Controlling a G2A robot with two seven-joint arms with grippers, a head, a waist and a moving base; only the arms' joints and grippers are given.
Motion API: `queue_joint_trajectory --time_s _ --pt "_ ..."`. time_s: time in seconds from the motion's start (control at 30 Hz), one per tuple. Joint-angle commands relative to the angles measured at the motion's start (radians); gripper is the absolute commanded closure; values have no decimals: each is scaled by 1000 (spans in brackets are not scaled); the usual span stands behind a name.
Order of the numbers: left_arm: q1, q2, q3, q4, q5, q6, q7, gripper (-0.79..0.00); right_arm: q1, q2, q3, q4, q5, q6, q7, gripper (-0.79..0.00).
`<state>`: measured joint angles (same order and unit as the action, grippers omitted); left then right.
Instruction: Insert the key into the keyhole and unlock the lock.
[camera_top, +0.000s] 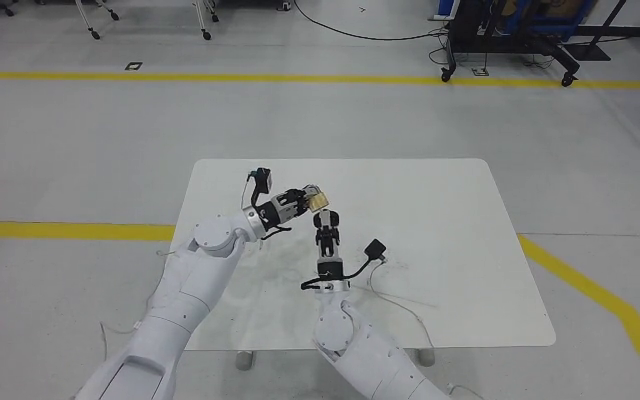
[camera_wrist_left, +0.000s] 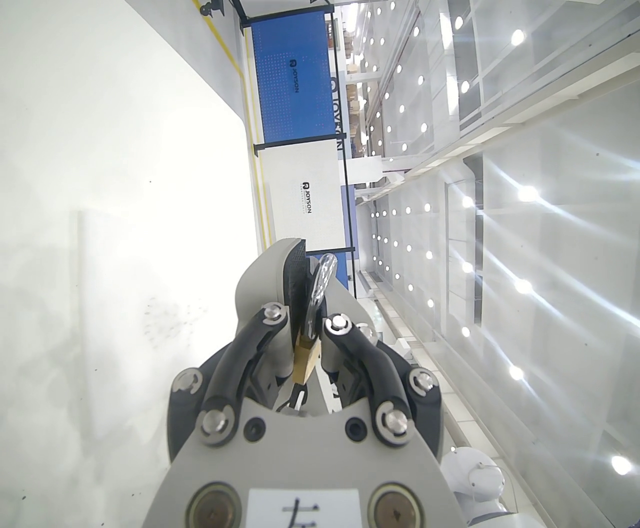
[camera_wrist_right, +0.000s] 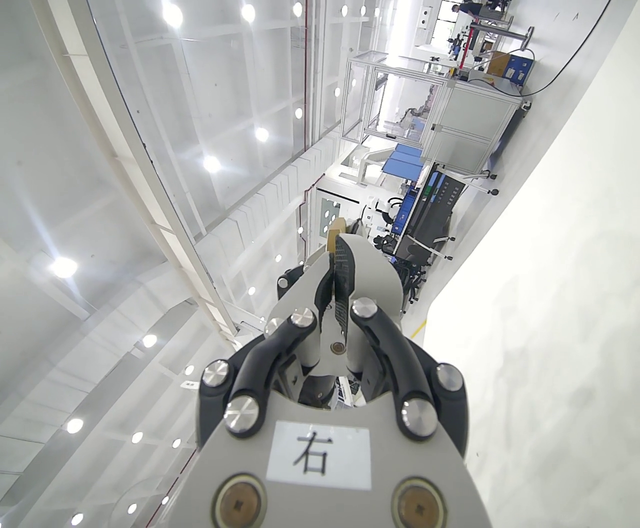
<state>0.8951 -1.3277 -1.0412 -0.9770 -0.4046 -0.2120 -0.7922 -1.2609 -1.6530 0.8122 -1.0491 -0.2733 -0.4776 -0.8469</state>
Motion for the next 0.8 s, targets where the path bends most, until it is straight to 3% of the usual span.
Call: queue_joint_trajectory --time_s 0.0,0.23,0.27,0.3,0.77 --pt "-1 0 1 1 6 1 -3 0 -1 -1 10 -1 -5 4 5 0" --pt "-2 0 2 -1 26 0 -13 0 -15 2 58 -20 9 11 61 0" --pt "-2 0 3 -1 30 2 -15 0 -18 2 64 -25 9 14 67 -222" --pt "-3 0 4 0 29 6 -15 0 -22 3 70 -31 10 18 74 -785" --pt "-9 1 -36 23 -30 69 7 0 -43 5 95 -60 18 30 129 -785"
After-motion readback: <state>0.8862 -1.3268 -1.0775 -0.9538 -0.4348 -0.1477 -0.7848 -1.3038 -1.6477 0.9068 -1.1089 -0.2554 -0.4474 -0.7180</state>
